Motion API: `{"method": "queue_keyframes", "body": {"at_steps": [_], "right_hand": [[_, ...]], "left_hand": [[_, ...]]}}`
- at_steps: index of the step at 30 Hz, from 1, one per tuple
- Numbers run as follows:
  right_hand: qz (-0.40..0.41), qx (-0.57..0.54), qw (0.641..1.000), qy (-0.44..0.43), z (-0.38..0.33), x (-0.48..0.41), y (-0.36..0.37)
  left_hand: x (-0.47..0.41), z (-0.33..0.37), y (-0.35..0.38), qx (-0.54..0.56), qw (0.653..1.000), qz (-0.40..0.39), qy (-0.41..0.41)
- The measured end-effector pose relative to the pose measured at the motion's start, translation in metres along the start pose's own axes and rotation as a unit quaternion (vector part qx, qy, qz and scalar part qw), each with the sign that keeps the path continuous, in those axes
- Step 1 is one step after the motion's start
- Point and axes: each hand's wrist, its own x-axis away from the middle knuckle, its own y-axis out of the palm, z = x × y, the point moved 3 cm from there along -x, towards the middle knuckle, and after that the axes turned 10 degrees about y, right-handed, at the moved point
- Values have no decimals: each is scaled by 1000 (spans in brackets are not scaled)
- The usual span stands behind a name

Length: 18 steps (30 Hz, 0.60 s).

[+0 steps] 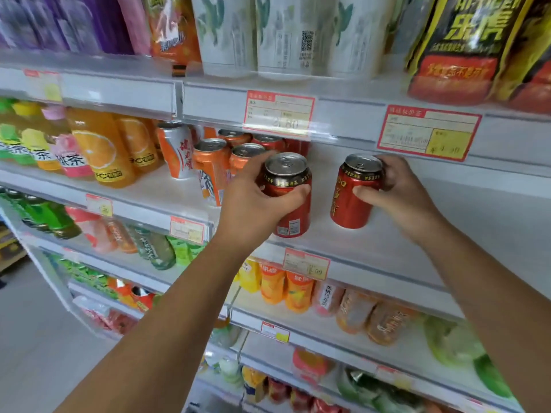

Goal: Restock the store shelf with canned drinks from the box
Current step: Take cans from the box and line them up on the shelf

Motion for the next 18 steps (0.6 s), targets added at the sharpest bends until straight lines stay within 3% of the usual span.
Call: {"method": "queue_keyframes", "body": {"at_steps": [6, 12, 18], "right_hand": [[-20, 2, 998, 62, 10, 3, 5], [7, 93, 994, 54, 6, -3, 6], [-8, 83, 994, 72, 11, -26, 4]], "left_hand": [[-15, -16, 22, -53, 998, -7, 32], [-8, -30, 31, -139, 989, 16, 56], [12, -48, 35, -240, 969, -52, 7]]}}
